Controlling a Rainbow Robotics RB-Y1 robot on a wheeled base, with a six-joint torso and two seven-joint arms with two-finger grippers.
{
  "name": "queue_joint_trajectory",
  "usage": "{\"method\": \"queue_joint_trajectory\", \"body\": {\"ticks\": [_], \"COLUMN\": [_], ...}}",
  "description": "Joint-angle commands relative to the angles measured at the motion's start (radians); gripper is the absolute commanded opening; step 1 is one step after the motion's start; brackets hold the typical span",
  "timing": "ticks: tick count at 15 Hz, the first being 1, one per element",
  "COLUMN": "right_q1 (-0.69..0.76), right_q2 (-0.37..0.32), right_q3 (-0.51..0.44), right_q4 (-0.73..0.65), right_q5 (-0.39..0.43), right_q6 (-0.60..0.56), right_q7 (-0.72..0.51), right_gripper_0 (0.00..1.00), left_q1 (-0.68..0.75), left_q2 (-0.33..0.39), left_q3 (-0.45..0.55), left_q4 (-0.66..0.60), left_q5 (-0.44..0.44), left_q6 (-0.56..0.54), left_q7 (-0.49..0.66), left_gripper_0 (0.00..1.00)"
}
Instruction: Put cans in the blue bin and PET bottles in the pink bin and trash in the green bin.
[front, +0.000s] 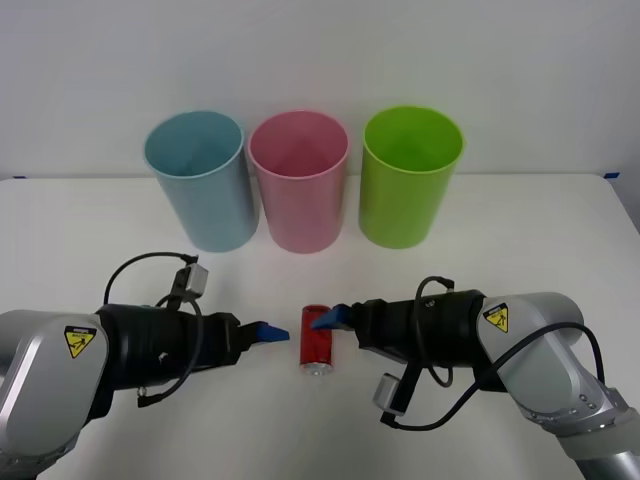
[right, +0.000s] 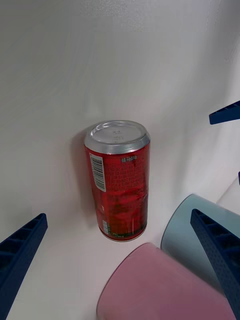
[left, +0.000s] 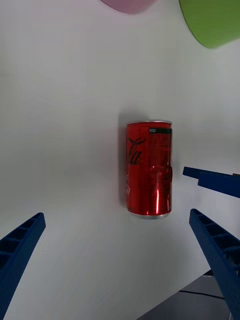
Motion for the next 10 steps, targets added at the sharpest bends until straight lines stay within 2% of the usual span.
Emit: {"method": "queue_joint_trajectory", "body": {"ticks": [1, 10], "right_q1": [0.000, 0.000], "right_q2": [0.000, 0.000], "right_q3": [0.000, 0.000], "right_q4": [0.000, 0.000], "right_q5": [0.000, 0.000], "right_q6": [0.000, 0.000], "right_q7": [0.000, 0.000], "right_gripper_0": [1.00, 1.00], "left_q1": [-0.002, -0.002], "left_q2": [-0.001, 0.001], "left_q3": [0.003, 0.001], "left_q4": [0.000, 0.001], "left_q5": [0.000, 0.001], "left_q6": [0.000, 0.000], "left_q7": [-0.001, -0.001], "left_gripper_0": [1.00, 1.00]}}
